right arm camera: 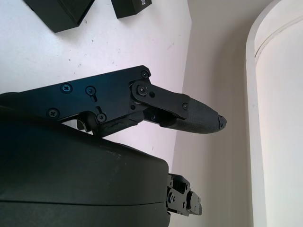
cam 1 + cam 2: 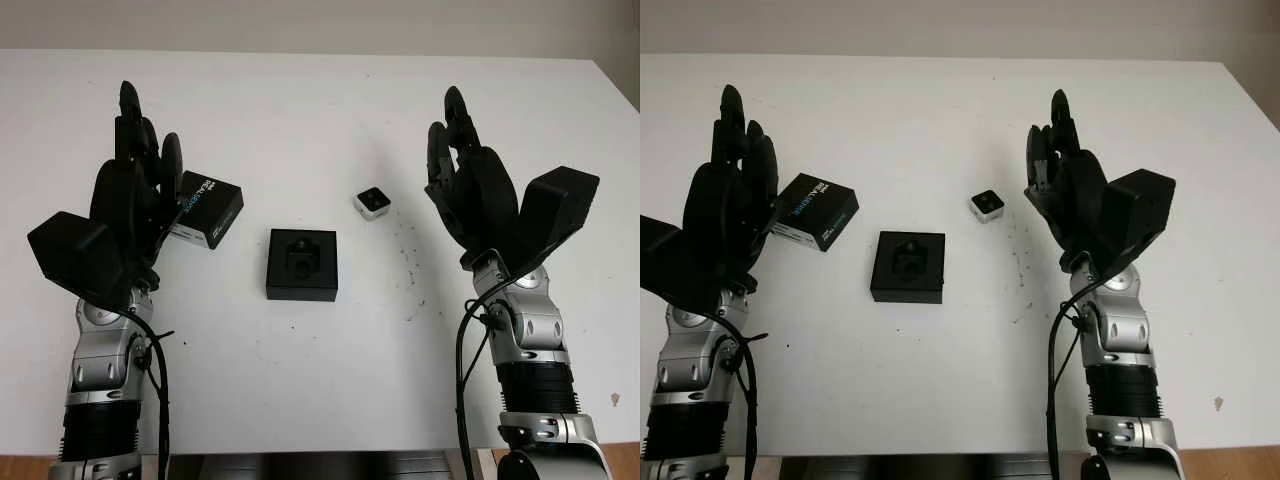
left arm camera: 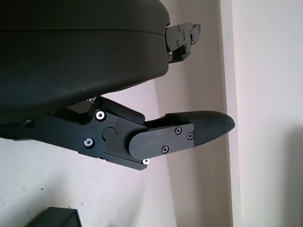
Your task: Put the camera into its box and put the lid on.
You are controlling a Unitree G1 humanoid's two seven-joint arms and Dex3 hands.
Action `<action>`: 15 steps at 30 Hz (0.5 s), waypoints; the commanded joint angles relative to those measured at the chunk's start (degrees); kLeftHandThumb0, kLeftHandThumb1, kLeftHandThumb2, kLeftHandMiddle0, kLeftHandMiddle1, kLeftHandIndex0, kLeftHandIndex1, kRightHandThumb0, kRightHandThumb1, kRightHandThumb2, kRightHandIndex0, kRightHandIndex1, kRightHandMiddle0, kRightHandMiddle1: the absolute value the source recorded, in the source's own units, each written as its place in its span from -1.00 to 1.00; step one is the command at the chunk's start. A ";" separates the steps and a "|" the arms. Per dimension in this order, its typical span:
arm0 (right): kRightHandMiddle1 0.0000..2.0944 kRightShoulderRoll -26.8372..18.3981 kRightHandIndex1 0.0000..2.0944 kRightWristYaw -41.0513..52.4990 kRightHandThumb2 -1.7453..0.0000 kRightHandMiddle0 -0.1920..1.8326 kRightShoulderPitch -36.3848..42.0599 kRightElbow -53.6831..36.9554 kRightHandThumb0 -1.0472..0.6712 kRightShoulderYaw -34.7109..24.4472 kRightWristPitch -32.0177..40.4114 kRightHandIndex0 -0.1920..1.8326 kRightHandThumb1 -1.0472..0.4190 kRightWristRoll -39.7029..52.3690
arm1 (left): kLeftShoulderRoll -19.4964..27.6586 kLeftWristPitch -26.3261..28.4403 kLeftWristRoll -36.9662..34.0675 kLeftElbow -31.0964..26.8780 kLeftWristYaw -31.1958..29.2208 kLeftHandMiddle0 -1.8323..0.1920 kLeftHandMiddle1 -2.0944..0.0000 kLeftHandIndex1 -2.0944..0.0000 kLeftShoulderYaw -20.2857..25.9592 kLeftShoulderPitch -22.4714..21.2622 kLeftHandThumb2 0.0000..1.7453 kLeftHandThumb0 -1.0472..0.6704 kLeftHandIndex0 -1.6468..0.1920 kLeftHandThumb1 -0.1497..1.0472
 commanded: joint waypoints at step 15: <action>-0.94 -3.69 -0.93 2.44 0.66 -0.88 -3.95 3.98 -0.48 -0.48 -2.05 -0.88 -1.00 -1.53 | -0.24 -0.82 -0.06 -1.00 0.29 1.00 1.00 1.00 -0.05 0.93 -0.33 -0.54 1.00 1.00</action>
